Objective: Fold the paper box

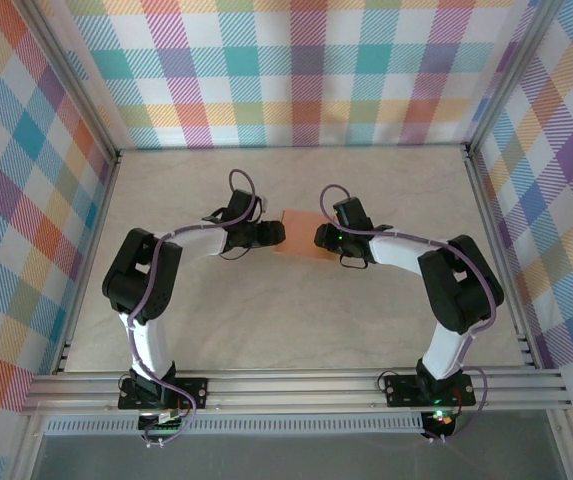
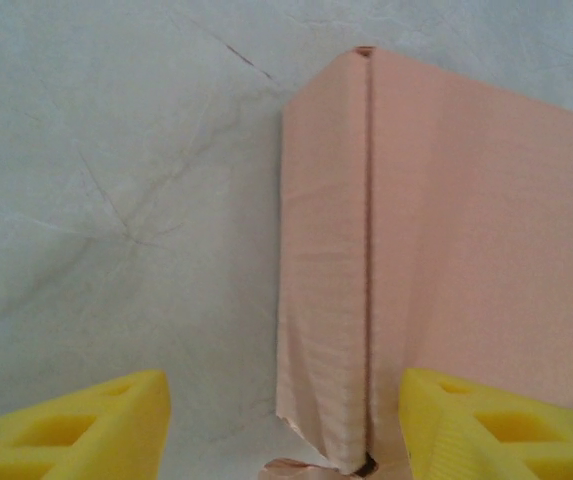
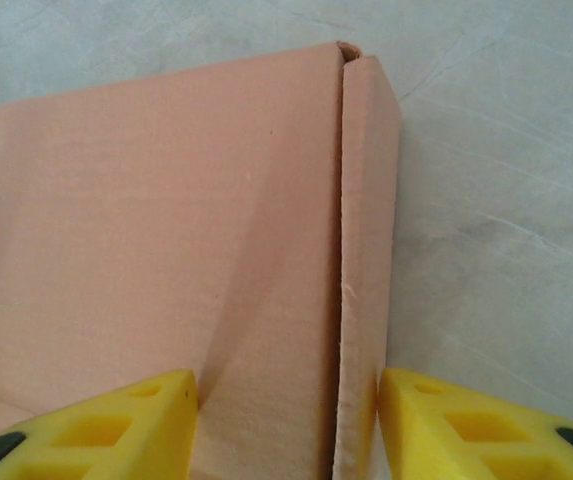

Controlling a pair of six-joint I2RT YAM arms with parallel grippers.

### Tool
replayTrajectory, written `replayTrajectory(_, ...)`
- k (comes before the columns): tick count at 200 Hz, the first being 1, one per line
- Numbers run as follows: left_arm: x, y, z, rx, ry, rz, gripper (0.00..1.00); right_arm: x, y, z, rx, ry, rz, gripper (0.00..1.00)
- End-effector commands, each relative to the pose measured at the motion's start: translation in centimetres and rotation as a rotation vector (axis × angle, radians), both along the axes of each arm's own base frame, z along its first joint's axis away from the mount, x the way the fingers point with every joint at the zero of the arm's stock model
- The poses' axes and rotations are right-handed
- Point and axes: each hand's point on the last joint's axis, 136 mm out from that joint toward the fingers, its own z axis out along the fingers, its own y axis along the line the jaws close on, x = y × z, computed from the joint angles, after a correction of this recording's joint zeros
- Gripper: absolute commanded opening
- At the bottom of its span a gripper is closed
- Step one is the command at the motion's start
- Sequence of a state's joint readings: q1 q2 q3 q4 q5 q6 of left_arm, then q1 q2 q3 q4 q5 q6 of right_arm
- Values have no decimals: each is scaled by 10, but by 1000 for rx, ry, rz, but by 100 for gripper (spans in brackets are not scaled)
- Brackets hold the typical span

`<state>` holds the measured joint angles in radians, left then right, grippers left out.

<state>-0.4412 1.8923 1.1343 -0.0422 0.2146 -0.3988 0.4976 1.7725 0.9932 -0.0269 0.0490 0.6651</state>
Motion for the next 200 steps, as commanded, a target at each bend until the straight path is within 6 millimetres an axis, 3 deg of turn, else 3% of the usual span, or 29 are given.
replayTrajectory(1, 6, 3, -5, -39, 17, 22, 59, 0, -5, -10, -34, 21, -2, 49)
replayTrajectory(19, 5, 2, -7, -42, 24, 18, 53, 2, -2, -3, 5, -1, 3, 50)
replayTrajectory(67, 2, 0, -5, -112, 40, 7, 50, 10, -2, 19, 230, -34, -29, 64)
replayTrajectory(116, 4, -4, -7, -258, 90, 4, 49, 15, -7, 17, 404, 1, -71, 65)
replayTrajectory(200, 4, -7, -12, -350, 136, 9, 41, 14, -6, 15, 450, 11, -68, 66)
